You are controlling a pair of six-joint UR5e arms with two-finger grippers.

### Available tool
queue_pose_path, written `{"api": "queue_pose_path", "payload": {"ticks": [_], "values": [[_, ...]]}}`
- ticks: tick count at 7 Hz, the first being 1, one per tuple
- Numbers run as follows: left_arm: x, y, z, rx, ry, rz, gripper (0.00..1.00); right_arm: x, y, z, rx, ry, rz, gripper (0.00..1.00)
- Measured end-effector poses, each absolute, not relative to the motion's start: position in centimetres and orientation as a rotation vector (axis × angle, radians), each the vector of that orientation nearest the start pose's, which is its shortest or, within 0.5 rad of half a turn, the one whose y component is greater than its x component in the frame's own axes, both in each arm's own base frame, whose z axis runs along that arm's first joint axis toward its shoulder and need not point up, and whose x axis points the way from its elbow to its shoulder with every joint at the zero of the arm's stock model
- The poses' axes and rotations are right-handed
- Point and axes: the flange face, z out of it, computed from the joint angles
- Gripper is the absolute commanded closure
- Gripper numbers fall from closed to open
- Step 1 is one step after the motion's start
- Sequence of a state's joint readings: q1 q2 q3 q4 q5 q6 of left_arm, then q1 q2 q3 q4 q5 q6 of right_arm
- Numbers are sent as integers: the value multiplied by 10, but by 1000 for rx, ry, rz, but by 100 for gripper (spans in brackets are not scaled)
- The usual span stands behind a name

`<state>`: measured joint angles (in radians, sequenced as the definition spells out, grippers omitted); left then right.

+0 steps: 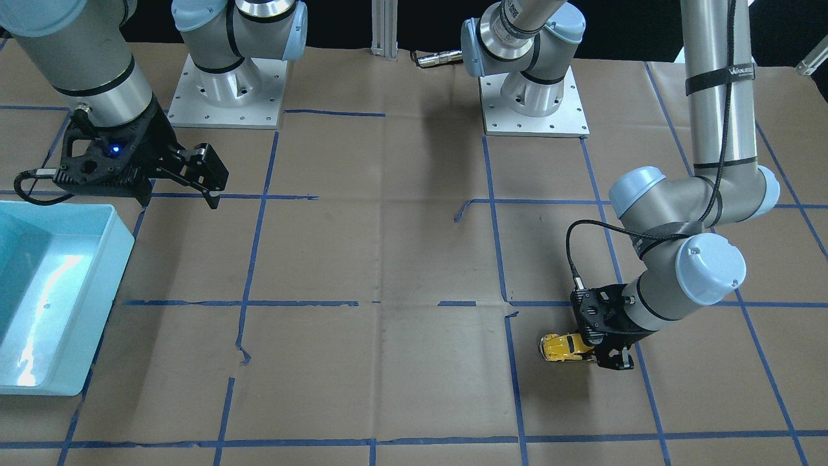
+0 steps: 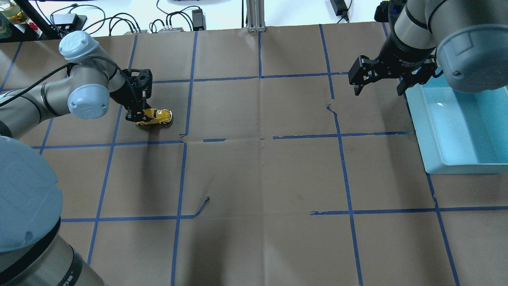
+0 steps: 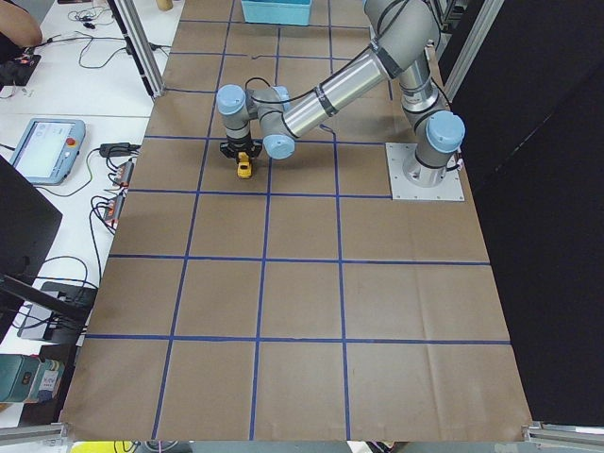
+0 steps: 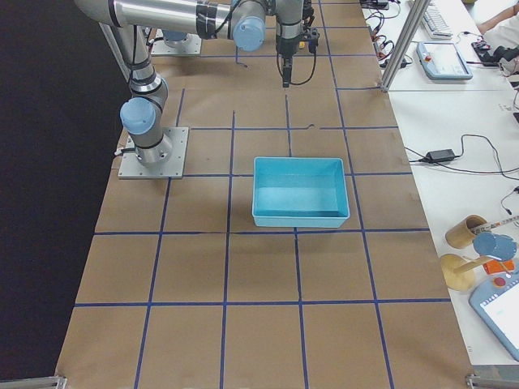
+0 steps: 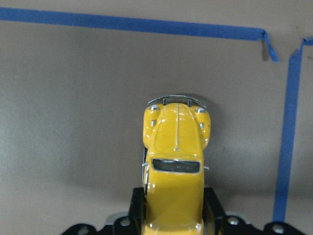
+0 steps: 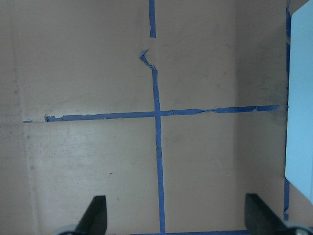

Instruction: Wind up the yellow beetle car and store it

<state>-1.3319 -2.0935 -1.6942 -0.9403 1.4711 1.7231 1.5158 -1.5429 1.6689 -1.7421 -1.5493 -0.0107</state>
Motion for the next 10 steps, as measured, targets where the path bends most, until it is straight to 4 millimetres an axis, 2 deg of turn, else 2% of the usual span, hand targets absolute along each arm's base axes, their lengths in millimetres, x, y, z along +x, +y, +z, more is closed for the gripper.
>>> {"api": "queue_pose_path", "payload": {"ticks": [3,10], "values": [[12,-640,195,2160,2368,-120,100,107,-512,443,68,3120,-73,0],[35,-638,197,2155,2371,-132,100,107,-512,443,66,3120,-73,0]]}}
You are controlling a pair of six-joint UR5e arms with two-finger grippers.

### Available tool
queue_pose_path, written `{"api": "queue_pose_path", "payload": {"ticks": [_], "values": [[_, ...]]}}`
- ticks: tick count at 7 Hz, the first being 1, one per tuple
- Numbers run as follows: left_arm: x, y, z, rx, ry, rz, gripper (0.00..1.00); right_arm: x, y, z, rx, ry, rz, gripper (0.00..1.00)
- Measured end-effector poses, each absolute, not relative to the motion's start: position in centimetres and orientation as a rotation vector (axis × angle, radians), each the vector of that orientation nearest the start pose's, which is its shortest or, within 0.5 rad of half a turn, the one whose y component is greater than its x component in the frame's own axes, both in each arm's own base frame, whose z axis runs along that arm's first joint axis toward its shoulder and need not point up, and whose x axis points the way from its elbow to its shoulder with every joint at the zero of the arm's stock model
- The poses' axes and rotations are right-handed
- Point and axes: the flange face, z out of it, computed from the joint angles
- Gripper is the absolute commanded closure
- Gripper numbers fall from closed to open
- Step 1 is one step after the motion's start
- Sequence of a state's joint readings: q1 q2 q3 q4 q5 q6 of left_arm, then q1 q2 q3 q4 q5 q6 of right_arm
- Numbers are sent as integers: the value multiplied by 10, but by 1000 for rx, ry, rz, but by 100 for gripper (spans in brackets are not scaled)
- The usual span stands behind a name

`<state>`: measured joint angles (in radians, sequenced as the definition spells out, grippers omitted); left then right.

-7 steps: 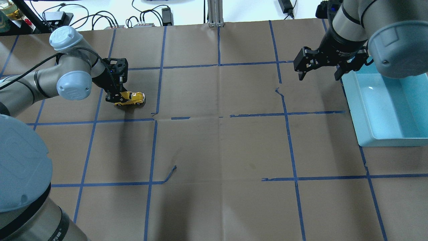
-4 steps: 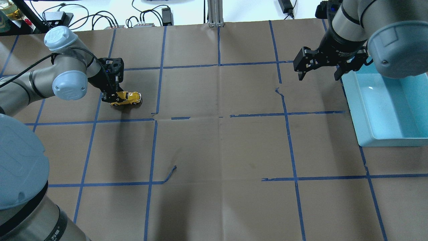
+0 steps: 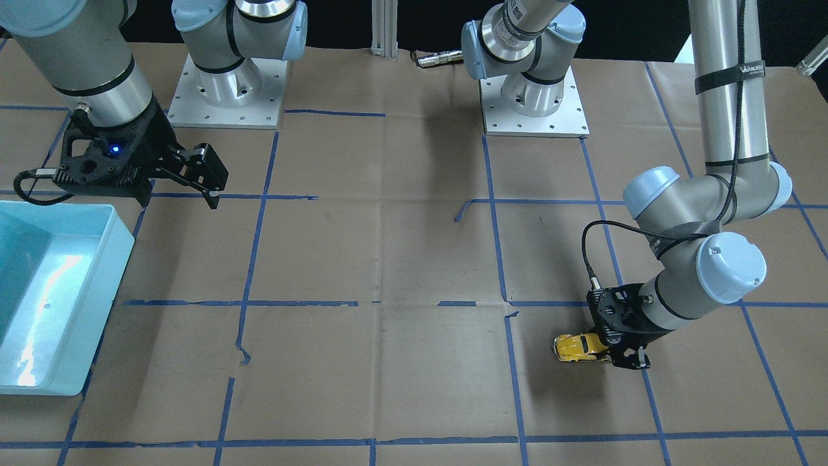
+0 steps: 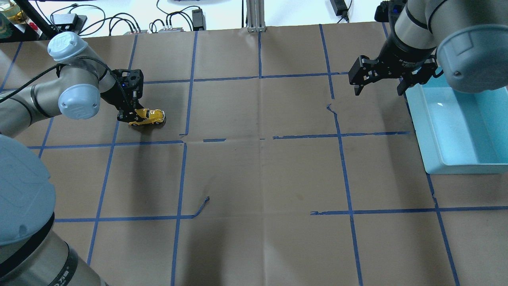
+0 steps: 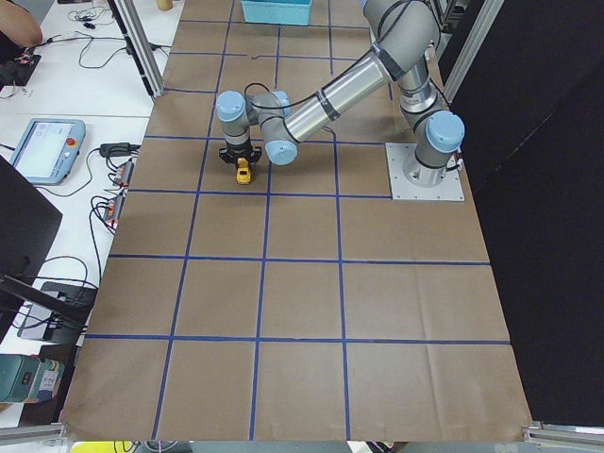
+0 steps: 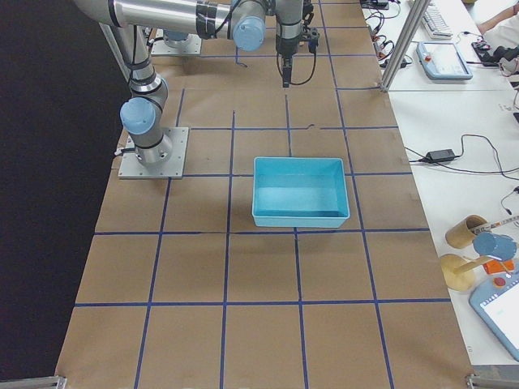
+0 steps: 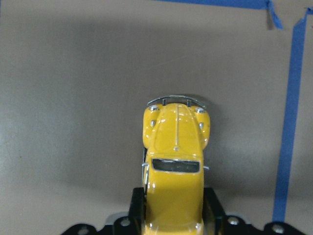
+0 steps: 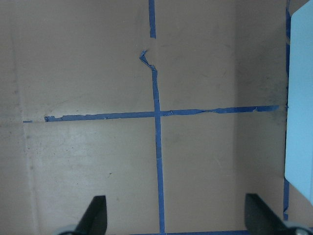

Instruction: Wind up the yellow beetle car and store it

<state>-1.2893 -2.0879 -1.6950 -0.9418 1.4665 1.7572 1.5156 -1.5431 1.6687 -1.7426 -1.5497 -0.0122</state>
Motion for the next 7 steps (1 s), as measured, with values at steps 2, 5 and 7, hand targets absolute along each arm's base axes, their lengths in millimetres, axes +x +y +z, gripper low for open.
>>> {"api": "queue_pose_path", "payload": {"ticks": [2,5,7], "values": [[43,-638,196,2167,2359,-137,100,107,-512,445,67,3120,-79,0],[54,-638,193,2195,2337,-142,100,107,-512,448,68,3121,-89,0],[56,-638,193,2201,2331,-141,100,107,-512,449,69,3122,-91,0]]}}
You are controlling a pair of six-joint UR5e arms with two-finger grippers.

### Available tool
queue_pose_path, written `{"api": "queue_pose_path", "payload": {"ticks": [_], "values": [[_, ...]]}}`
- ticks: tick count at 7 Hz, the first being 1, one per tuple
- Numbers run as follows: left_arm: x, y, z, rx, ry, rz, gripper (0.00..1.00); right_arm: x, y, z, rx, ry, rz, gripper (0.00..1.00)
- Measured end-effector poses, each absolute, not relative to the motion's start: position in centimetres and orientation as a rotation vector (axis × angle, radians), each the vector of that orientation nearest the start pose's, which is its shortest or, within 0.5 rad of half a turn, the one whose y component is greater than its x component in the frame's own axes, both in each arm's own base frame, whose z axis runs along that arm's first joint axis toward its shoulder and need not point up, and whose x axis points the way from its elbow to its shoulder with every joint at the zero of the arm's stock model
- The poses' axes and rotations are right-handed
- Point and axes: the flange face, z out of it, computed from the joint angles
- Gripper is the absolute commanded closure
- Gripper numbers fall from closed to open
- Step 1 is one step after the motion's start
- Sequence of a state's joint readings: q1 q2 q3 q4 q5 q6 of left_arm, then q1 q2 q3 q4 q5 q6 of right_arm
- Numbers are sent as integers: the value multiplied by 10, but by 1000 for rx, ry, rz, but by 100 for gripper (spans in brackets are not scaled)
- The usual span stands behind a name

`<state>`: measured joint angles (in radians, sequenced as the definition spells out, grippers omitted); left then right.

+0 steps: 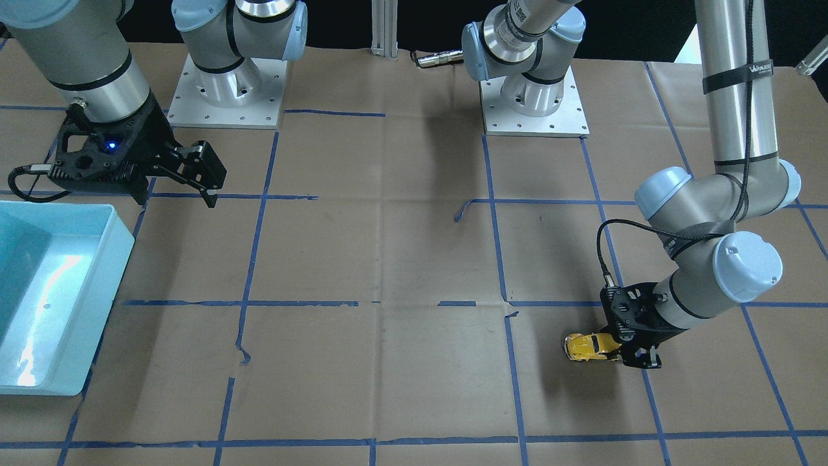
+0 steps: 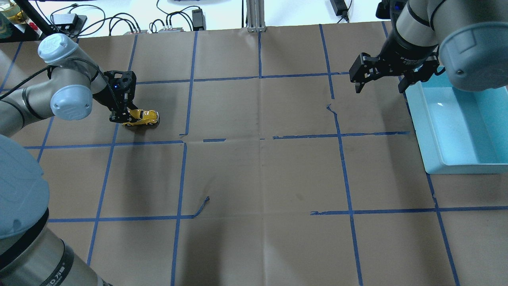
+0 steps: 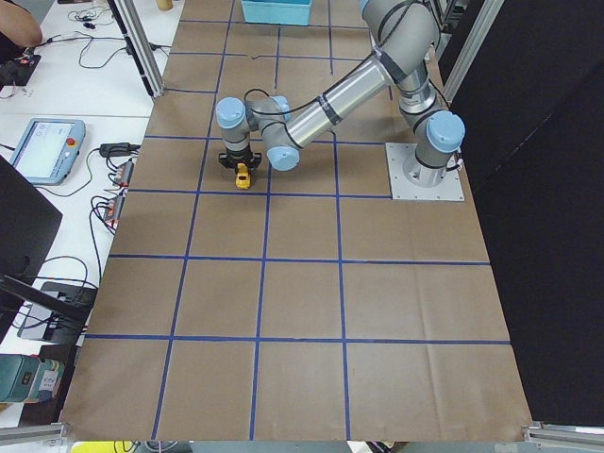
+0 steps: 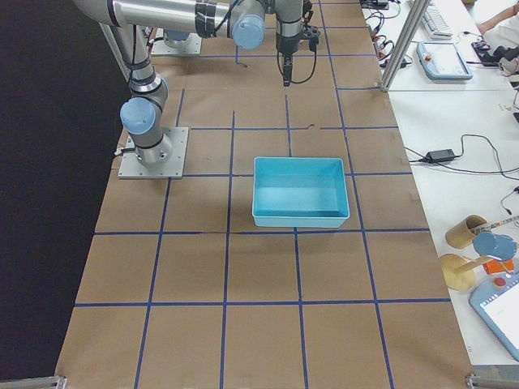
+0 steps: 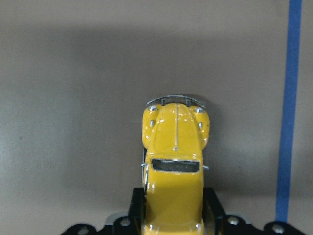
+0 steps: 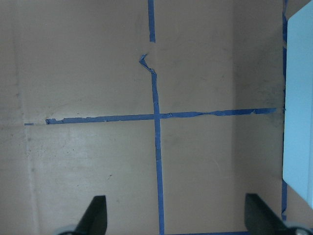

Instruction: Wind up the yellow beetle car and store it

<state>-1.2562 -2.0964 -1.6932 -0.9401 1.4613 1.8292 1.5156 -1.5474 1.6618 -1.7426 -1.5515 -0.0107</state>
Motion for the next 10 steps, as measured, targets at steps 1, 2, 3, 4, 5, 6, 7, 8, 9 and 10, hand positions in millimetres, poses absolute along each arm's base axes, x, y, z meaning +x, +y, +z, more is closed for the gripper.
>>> {"api": "queue_pose_path", "payload": {"ticks": [1,2,3,4,5,6,7,8,9,10], "values": [[56,-638,194,2201,2327,-141,100,107,-512,449,69,3121,-89,0],[57,-638,193,2203,2326,-141,100,107,-513,448,68,3121,-89,0],[57,-638,193,2203,2325,-139,100,107,-513,448,68,3120,-90,0],[57,-638,193,2204,2324,-138,100,107,-513,448,68,3121,-88,0],[58,-638,193,2204,2323,-137,100,107,-512,447,68,3121,-84,0],[58,-638,193,2204,2323,-137,100,107,-511,446,68,3121,-81,0],[58,-638,193,2204,2323,-136,100,107,-511,446,69,3122,-81,0],[58,-638,193,2203,2323,-135,100,107,-510,446,68,3122,-81,0],[59,-638,193,2207,2319,-135,100,107,-510,446,67,3122,-82,0],[63,-638,193,2209,2317,-140,100,107,-510,447,68,3122,-84,0]]}}
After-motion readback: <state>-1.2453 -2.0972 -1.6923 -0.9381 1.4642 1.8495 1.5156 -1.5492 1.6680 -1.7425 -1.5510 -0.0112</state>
